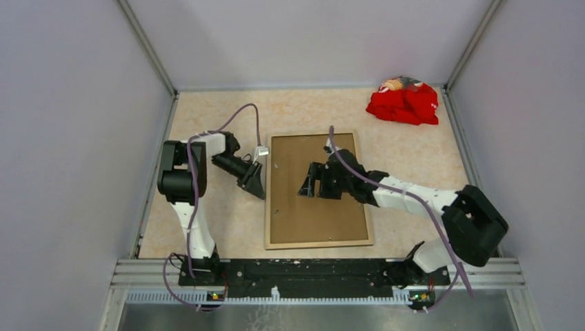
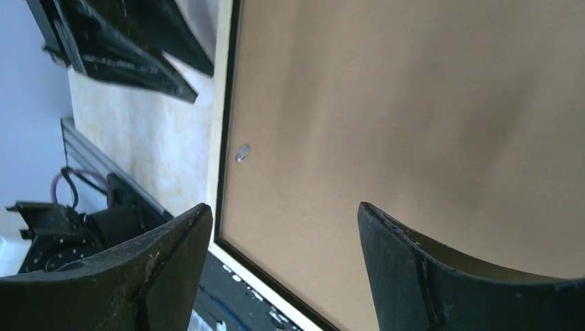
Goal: Put the photo into the frame
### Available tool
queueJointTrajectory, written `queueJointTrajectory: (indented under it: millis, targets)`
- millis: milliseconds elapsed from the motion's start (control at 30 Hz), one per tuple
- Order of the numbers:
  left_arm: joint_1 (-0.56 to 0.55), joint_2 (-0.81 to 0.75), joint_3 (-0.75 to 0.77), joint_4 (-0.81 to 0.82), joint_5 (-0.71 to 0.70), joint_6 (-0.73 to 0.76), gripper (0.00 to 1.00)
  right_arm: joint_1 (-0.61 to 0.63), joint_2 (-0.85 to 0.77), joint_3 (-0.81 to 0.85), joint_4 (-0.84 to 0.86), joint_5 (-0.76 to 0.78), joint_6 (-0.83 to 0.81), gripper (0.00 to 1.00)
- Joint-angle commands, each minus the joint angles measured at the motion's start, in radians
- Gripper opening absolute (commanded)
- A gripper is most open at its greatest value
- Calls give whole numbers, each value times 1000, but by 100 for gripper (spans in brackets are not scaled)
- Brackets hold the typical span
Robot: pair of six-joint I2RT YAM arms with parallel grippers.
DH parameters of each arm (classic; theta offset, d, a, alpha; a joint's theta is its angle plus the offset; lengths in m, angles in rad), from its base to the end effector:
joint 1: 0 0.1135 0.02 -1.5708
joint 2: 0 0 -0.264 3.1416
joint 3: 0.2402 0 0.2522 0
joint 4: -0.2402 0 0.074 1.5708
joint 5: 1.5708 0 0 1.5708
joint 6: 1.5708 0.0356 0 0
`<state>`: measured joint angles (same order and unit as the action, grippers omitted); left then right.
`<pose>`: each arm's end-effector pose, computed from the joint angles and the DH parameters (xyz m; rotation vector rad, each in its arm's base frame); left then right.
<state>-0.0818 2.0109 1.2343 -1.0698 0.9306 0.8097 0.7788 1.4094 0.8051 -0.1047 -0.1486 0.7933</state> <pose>0.3199 -0.0549 0.1318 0.9969 2.5233 -1.4035 0.2071 0.2118 0.2132 -0.0666 2.4718 0.9338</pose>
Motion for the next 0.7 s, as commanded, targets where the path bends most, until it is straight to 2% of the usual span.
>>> queueJointTrajectory:
  millis: [0, 267, 667]
  targets:
    - [-3, 17, -5, -12, 84, 5, 43, 100, 105, 35, 206, -48, 38, 77]
    - [-6, 42, -13, 40, 86, -56, 37, 196, 305, 141, 298, -114, 67, 73]
    - [-7, 52, -19, 74, 71, -93, 28, 213, 388, 160, 339, -180, 95, 70]
